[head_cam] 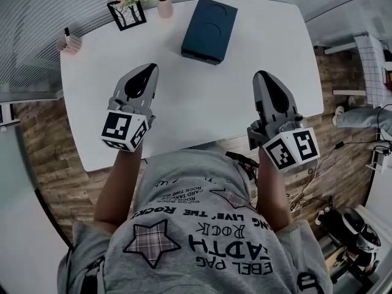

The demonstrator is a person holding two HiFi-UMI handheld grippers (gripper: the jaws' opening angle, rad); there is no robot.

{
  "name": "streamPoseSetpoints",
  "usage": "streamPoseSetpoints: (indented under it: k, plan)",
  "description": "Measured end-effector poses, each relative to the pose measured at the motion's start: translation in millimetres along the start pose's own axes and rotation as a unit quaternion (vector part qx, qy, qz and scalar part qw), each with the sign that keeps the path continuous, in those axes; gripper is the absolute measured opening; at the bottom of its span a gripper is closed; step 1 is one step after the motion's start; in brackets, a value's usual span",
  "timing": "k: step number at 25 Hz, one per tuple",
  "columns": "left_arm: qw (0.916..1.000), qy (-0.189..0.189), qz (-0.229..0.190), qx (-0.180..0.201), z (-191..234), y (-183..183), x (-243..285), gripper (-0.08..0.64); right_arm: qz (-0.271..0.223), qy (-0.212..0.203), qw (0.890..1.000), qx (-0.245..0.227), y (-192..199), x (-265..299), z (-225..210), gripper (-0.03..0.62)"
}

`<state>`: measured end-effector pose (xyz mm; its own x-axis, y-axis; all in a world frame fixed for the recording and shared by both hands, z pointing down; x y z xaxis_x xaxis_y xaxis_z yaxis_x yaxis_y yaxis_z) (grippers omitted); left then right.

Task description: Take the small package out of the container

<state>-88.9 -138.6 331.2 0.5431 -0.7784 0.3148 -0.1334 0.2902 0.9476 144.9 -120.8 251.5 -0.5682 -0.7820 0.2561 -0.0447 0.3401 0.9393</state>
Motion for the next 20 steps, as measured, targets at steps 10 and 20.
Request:
streamPoseSetpoints:
  k: [10, 20]
  plan:
    - [0.9997, 0.007, 0.019, -0.01, -5, 16, 16, 0.011, 0.053, -0.016, 0.998, -0.002, 26, 26, -9, 0.017]
    - [0.9995, 0.006, 0.028, -0.014, 6, 28, 40, 0.009, 0.089, -0.016, 0.996, -0.013, 57, 59, -25, 0.017]
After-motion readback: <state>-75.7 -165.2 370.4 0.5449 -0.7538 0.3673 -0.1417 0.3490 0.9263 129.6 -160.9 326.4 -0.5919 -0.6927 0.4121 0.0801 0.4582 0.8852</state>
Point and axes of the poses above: the fingertips, and each gripper's own axes: x forward along the fingers, z to its left, y out of its underside, the point moved 2 cm from there along -x, backward along the fingers, and after that the axes turned 8 degrees about z, right-handed, at the moved point
